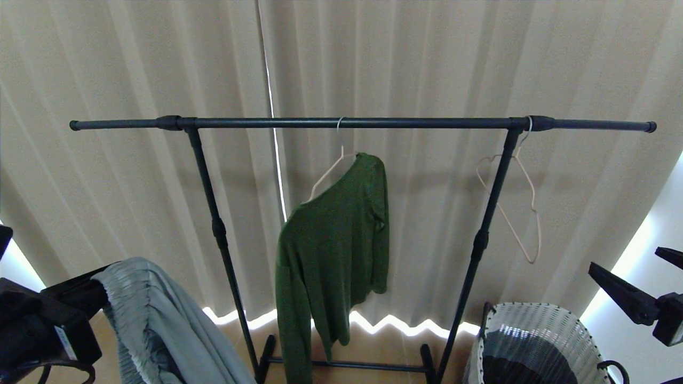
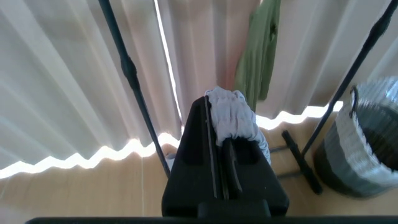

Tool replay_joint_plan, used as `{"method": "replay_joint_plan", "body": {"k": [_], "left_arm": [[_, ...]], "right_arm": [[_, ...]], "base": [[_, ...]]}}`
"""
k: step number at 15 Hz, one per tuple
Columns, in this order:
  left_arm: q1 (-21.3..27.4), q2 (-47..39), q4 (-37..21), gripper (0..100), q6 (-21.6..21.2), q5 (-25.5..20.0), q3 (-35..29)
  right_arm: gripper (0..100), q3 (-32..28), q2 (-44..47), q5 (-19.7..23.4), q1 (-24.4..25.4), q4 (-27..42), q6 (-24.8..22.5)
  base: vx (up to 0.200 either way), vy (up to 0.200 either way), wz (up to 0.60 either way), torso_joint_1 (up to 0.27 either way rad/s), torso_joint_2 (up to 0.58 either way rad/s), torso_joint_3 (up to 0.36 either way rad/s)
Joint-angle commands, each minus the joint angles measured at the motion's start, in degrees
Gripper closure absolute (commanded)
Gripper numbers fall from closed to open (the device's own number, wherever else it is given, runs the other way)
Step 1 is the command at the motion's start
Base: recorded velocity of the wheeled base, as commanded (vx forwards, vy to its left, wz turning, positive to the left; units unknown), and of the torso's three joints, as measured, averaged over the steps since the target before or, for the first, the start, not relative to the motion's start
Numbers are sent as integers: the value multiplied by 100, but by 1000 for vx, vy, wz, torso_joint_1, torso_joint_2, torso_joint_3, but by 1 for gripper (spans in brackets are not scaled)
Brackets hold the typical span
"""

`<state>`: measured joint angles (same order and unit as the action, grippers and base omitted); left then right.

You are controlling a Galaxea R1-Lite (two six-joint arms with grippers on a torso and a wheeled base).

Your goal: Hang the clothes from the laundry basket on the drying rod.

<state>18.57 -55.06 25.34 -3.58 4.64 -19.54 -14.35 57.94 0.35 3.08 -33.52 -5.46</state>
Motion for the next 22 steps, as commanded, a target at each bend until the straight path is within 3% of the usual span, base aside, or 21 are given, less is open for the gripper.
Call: {"method": "replay_joint_plan", "body": {"k": [1, 5, 10, 13, 17, 22], "left_arm": [[-2, 136, 6, 100, -11, 1, 3], [-99, 136, 6, 100, -20, 1, 12], [-108, 321, 14, 100, -55, 10, 21], [-116, 356, 41, 100, -46, 10, -15], [-108, 259, 32, 100, -20, 1, 3], [-108, 233, 32, 100, -20, 1, 21]], "right_arm": [[0, -288, -37, -158, -194, 100, -104], [0, -1044, -213, -325, -317, 1401, -183], [0, -1545, -125, -510, -607, 1911, -175], [0, -2046, -20, -501, -642, 3001, -131], [0, -2142, 490, -501, -634, 2931, 151], [0, -2160, 683, -457, -572, 2728, 212]], "base": [[0, 0, 0, 0, 0, 0], [0, 0, 0, 0, 0, 0], [0, 0, 0, 0, 0, 0], [0, 0, 0, 0, 0, 0], [0, 0, 0, 0, 0, 0], [200, 0, 0, 0, 4, 7]]}}
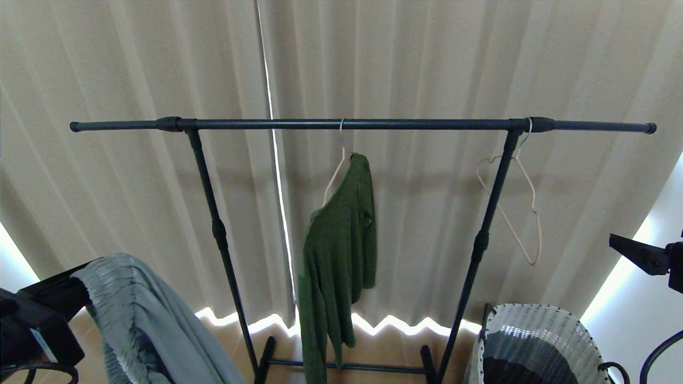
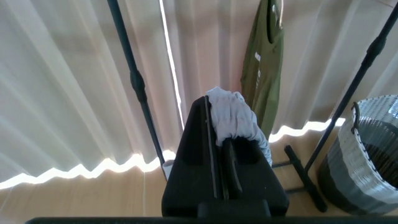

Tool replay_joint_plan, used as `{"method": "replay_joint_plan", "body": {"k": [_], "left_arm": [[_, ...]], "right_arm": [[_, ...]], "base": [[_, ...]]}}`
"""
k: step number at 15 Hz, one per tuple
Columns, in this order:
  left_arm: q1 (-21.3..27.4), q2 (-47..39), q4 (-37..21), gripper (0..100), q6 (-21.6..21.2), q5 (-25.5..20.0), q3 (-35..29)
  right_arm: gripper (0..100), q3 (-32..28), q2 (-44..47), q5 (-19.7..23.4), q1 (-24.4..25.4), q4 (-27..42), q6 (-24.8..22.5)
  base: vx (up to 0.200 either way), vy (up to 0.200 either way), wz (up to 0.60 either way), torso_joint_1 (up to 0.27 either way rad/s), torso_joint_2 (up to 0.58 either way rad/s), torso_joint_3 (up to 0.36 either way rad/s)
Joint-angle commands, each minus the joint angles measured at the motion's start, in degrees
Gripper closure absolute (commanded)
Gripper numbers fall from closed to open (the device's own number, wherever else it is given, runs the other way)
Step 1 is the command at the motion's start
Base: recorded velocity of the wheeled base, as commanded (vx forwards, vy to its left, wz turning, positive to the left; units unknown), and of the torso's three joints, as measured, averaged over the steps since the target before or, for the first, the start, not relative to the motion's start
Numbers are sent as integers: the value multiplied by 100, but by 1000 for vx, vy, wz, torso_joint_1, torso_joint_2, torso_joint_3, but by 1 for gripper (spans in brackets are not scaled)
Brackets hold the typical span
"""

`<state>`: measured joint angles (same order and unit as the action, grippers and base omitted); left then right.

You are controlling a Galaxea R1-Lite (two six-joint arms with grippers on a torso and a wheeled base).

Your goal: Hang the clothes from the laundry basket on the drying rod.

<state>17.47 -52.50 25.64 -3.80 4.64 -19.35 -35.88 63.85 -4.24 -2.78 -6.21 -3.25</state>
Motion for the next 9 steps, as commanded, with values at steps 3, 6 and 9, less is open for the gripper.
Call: {"method": "replay_joint_plan", "body": {"k": [3, 6, 9], "left_arm": [[11, -23, 3, 100, -6, 1, 1], [11, -14, 12, 100, -24, 1, 10], [11, -5, 12, 100, -24, 1, 10]], "right_arm": [[0, -16, 101, 2, 181, 14, -8], [0, -33, 250, -24, 454, 5, 0], [0, -113, 637, -42, 603, 14, 44]], "base": [[200, 0, 0, 1, -6, 4], [200, 0, 0, 6, 2, 1], [0, 0, 0, 0, 0, 0]]}}
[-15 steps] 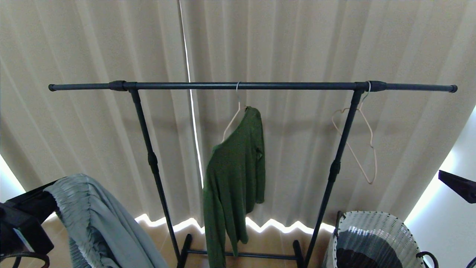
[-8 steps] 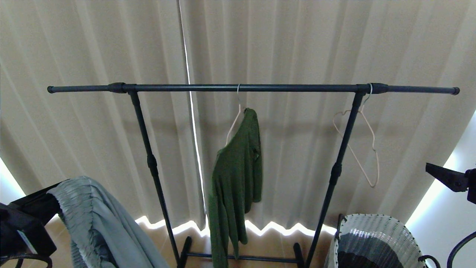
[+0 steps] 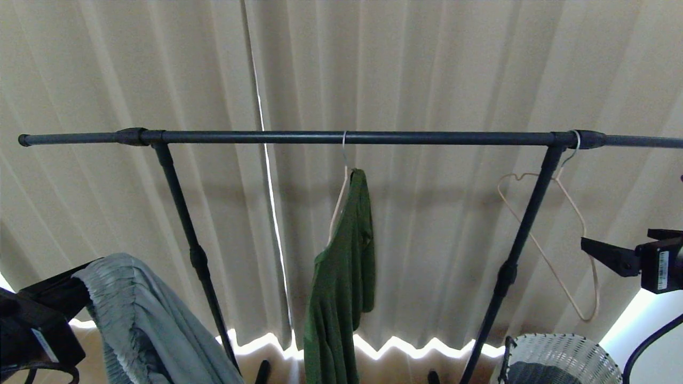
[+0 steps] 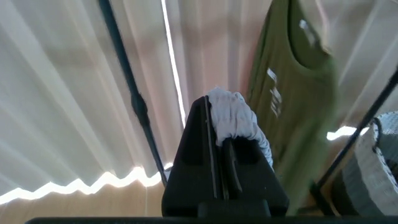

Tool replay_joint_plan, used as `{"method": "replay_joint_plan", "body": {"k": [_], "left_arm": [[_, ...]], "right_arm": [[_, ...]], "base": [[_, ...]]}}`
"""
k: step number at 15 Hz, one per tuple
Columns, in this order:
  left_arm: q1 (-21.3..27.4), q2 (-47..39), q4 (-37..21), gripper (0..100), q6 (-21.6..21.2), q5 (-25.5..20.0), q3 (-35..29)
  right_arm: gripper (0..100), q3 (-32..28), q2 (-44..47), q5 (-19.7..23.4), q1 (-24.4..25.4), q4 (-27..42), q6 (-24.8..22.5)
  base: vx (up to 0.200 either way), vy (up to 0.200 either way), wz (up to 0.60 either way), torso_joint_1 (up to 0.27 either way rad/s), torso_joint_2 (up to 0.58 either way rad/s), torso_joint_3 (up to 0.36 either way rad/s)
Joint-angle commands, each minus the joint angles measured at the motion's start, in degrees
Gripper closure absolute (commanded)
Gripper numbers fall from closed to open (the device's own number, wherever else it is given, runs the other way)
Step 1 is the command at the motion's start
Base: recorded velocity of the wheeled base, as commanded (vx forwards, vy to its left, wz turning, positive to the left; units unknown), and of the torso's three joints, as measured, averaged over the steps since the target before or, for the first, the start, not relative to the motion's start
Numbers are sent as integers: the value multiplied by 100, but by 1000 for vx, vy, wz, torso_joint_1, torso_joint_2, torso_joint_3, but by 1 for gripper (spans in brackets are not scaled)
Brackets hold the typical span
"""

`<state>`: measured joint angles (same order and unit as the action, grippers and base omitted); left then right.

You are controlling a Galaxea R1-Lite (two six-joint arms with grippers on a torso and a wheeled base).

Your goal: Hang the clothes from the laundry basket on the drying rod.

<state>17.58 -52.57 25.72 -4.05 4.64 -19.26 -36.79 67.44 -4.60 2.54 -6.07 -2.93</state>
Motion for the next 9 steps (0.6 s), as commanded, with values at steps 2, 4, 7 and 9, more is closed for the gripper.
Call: {"method": "replay_joint_plan", "body": {"k": [2, 4, 7, 9], "left_arm": [[0, -17, 3, 100, 0, 1, 36], [0, -17, 3, 100, -8, 1, 45], [0, -17, 3, 100, 0, 1, 45], [0, -17, 3, 100, -8, 1, 54]], "right_arm": [[0, -109, 674, -24, 142, -17, 266], [0, -346, 1105, -200, 133, -17, 627], [0, -496, 1474, -648, 133, -17, 917], [0, -540, 1685, -727, 133, -26, 925]], "base": [[0, 0, 0, 0, 0, 0], [0, 0, 0, 0, 0, 0], [0, 0, 0, 0, 0, 0], [0, 0, 0, 0, 0, 0]]}}
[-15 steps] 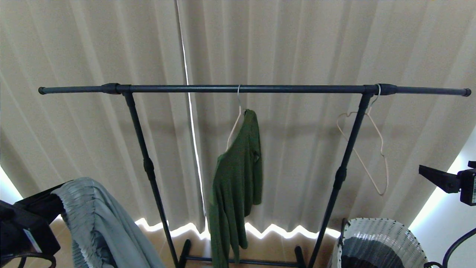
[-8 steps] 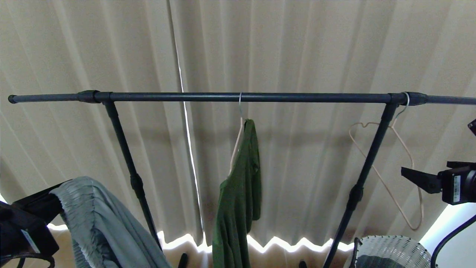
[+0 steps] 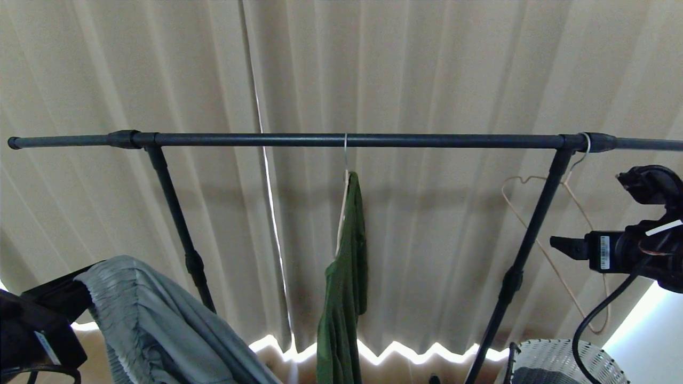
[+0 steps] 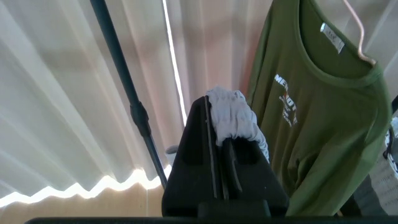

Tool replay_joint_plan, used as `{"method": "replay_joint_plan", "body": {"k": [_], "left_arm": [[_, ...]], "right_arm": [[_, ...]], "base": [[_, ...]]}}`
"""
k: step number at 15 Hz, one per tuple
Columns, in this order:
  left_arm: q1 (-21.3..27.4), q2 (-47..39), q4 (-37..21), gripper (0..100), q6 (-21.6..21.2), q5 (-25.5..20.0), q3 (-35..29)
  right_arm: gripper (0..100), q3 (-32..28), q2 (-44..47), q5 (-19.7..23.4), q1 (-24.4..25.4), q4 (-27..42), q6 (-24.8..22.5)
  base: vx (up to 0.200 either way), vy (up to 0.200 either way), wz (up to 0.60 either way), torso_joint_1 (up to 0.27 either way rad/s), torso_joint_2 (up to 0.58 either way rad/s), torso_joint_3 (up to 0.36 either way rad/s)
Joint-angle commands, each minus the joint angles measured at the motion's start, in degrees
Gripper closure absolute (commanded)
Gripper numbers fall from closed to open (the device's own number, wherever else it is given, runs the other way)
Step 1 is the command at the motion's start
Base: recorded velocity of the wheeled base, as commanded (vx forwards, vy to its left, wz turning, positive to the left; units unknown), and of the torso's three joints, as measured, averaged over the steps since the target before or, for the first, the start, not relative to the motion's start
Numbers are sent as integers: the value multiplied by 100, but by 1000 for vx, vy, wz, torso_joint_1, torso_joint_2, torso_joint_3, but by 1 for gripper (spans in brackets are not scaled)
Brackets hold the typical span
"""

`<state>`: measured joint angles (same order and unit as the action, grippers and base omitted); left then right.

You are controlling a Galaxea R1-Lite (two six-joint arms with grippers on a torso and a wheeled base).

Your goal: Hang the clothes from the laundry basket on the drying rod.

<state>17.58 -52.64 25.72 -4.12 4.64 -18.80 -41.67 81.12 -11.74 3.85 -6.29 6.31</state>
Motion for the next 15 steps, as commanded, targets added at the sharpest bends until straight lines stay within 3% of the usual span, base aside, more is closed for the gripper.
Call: {"method": "replay_joint_plan", "body": {"k": [1, 5, 6, 15], "left_arm": [[0, -1, 3, 100, -1, 1, -1], [0, -1, 3, 100, -1, 1, 8], [0, -1, 3, 100, -1, 1, 8], [9, -10, -6, 100, -1, 1, 17]], "right_arm": [[0, -96, 414, -57, 1, -57, 1], [0, -105, 572, -136, 1, -364, -7], [100, -105, 581, -153, 1, -364, -7], [100, -87, 308, -232, -51, -347, -34]], "base": [[0, 0, 0, 0, 0, 0], [0, 0, 0, 0, 0, 0], [0, 0, 0, 0, 0, 0], [0, 0, 0, 0, 0, 0]]}}
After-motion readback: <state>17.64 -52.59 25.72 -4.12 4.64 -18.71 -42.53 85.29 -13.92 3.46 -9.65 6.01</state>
